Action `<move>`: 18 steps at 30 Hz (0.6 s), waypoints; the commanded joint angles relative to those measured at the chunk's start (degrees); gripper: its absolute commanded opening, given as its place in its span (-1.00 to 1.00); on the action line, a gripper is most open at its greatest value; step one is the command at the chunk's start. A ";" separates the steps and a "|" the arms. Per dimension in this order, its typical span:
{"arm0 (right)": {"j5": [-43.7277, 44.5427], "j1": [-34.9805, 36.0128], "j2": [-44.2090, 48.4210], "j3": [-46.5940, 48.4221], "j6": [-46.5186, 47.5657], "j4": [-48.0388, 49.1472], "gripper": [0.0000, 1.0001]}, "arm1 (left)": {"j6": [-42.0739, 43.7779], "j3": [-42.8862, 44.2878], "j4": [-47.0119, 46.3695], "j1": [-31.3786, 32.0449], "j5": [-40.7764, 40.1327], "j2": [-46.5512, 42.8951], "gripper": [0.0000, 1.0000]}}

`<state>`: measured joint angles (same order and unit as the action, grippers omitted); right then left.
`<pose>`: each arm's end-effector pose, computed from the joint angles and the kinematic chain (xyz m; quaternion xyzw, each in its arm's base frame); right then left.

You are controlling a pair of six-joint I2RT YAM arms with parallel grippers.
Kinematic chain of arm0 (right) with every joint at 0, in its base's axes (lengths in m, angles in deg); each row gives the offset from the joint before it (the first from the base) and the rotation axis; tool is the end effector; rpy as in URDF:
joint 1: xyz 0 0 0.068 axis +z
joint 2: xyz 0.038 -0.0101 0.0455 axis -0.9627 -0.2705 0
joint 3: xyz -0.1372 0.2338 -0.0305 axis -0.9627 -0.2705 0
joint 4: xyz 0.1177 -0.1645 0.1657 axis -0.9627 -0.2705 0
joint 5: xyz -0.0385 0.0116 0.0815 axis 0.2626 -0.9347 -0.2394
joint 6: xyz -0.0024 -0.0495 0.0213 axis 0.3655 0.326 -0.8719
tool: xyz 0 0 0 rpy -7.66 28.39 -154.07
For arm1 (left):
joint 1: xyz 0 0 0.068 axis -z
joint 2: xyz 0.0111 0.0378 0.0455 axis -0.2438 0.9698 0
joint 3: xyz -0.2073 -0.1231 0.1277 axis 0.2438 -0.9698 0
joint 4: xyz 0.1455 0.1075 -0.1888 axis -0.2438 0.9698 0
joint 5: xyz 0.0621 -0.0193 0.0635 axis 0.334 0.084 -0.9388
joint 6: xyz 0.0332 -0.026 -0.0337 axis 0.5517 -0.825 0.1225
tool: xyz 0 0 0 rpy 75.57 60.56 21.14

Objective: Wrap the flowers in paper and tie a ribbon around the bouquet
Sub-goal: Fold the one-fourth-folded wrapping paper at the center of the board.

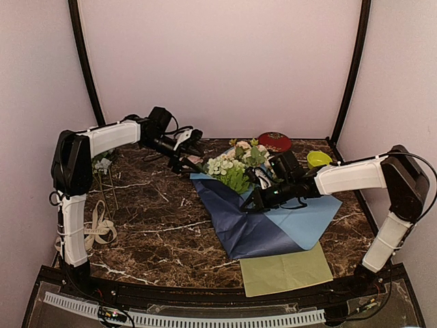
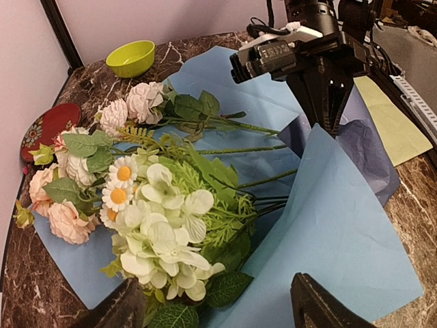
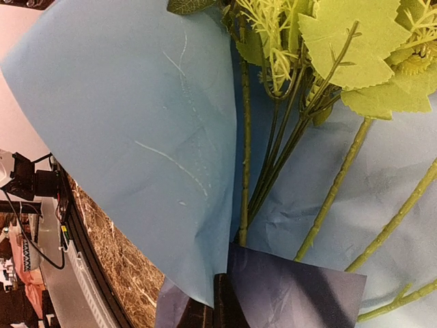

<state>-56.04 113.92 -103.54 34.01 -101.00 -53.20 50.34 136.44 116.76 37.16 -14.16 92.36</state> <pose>0.2549 0.2339 0.1791 -0.1981 0.8806 0.3959 0.1690 0.4174 -0.2093 0.2449 0.6683 0.5301 -0.3242 0.4090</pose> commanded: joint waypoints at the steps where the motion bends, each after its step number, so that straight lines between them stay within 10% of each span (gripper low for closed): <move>1: 0.86 -0.59 -0.23 1.11 0.49 -0.55 -1.00 | 3.86 1.30 6.63 -1.87 0.99 -1.18 0.51; 12: 0.77 -0.92 -0.54 1.62 0.77 -0.90 -1.00 | 10.64 -2.81 5.62 -3.74 -1.26 -4.48 0.47; 18: 0.60 -0.94 -1.10 2.16 0.92 -1.28 -1.00 | 1.88 -11.88 -15.57 -1.41 -4.31 -5.82 0.49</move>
<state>-55.71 113.51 -103.61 34.31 -100.94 -54.12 55.95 129.18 113.53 33.95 -17.86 90.08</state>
